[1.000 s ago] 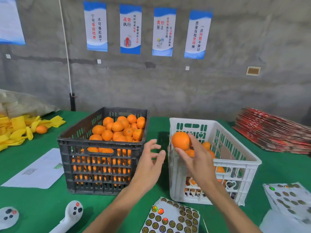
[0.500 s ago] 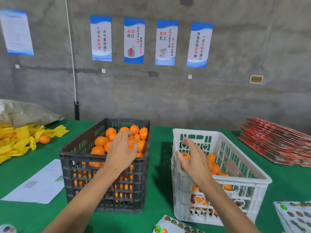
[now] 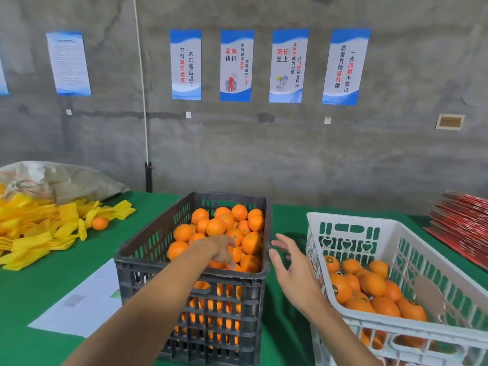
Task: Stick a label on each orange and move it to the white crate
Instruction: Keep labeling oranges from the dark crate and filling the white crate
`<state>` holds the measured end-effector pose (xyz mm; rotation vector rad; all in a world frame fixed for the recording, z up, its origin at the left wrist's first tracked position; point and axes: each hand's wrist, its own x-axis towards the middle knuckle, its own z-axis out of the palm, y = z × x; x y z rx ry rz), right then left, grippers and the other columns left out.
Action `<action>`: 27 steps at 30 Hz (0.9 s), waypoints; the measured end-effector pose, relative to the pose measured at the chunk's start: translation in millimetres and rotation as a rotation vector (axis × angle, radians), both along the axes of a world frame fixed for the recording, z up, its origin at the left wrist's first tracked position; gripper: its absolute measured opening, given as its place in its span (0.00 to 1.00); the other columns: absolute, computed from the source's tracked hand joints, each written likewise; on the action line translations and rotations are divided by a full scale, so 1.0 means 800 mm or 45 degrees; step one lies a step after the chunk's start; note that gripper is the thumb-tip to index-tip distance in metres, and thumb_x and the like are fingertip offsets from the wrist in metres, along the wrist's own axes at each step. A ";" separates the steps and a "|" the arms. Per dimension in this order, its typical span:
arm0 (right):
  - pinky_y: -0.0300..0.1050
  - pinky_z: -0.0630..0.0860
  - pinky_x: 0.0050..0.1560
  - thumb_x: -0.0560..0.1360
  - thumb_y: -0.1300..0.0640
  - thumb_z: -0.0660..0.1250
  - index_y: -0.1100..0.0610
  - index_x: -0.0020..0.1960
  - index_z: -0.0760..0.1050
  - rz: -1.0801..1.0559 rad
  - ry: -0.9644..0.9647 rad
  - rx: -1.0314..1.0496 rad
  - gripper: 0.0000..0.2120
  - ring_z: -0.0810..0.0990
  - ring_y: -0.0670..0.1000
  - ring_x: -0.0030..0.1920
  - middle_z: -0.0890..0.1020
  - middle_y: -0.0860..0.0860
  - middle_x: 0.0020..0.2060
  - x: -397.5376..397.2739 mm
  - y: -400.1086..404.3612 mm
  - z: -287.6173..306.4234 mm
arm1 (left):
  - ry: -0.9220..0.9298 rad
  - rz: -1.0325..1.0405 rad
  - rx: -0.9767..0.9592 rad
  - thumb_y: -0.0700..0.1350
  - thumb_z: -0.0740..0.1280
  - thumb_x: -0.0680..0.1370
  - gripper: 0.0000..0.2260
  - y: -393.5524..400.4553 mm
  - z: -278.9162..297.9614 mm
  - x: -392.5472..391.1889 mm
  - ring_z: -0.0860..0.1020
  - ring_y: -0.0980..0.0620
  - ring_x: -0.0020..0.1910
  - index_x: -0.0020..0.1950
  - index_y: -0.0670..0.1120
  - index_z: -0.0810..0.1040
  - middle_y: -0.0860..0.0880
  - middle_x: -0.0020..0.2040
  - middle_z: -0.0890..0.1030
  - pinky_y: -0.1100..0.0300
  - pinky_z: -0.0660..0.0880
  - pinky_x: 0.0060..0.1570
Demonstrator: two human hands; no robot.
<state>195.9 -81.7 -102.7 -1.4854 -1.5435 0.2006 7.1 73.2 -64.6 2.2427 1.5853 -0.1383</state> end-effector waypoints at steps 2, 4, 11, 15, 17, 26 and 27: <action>0.52 0.71 0.71 0.83 0.46 0.62 0.49 0.75 0.68 0.005 0.039 0.005 0.21 0.74 0.43 0.68 0.78 0.40 0.66 0.002 0.008 -0.003 | 0.145 -0.013 -0.069 0.56 0.76 0.77 0.39 0.012 -0.001 0.007 0.67 0.36 0.77 0.82 0.58 0.60 0.47 0.83 0.61 0.38 0.74 0.69; 0.51 0.71 0.71 0.83 0.47 0.62 0.49 0.75 0.69 0.011 0.062 0.007 0.21 0.74 0.41 0.67 0.78 0.41 0.66 0.003 0.013 -0.006 | 0.216 -0.028 -0.120 0.59 0.74 0.77 0.39 0.020 -0.002 0.010 0.69 0.36 0.76 0.83 0.58 0.59 0.48 0.84 0.57 0.39 0.75 0.68; 0.48 0.74 0.68 0.83 0.47 0.63 0.46 0.74 0.70 0.003 0.064 -0.003 0.19 0.75 0.38 0.64 0.78 0.36 0.64 0.005 -0.003 -0.008 | -0.012 -0.027 0.045 0.43 0.72 0.80 0.19 0.022 -0.003 0.006 0.82 0.39 0.59 0.67 0.56 0.70 0.40 0.69 0.74 0.43 0.82 0.58; 0.52 0.73 0.69 0.84 0.50 0.63 0.50 0.74 0.70 0.033 0.003 -0.006 0.19 0.75 0.42 0.65 0.79 0.41 0.65 0.012 -0.025 -0.004 | -0.558 -0.118 0.511 0.46 0.75 0.78 0.22 -0.014 0.014 -0.001 0.74 0.40 0.66 0.71 0.50 0.73 0.40 0.66 0.76 0.50 0.72 0.64; 0.51 0.74 0.69 0.84 0.49 0.63 0.49 0.73 0.71 0.054 0.011 0.021 0.19 0.76 0.40 0.65 0.79 0.40 0.65 0.007 -0.037 0.002 | -0.850 -0.131 0.682 0.46 0.75 0.78 0.22 -0.051 0.018 -0.005 0.72 0.44 0.64 0.70 0.52 0.75 0.42 0.64 0.76 0.52 0.70 0.64; 0.34 0.75 0.62 0.84 0.47 0.63 0.44 0.72 0.72 0.165 0.146 0.240 0.17 0.78 0.37 0.62 0.79 0.33 0.62 -0.049 -0.122 0.003 | -1.424 -0.186 0.933 0.48 0.75 0.79 0.22 -0.249 -0.033 -0.020 0.77 0.61 0.52 0.69 0.62 0.75 0.56 0.66 0.69 0.66 0.79 0.50; 0.31 0.73 0.60 0.84 0.45 0.62 0.43 0.72 0.71 0.174 0.178 0.255 0.17 0.78 0.37 0.62 0.78 0.32 0.62 -0.058 -0.137 -0.008 | -1.413 -0.192 0.962 0.50 0.75 0.79 0.21 -0.266 -0.043 -0.021 0.76 0.63 0.52 0.69 0.63 0.75 0.58 0.67 0.69 0.68 0.78 0.50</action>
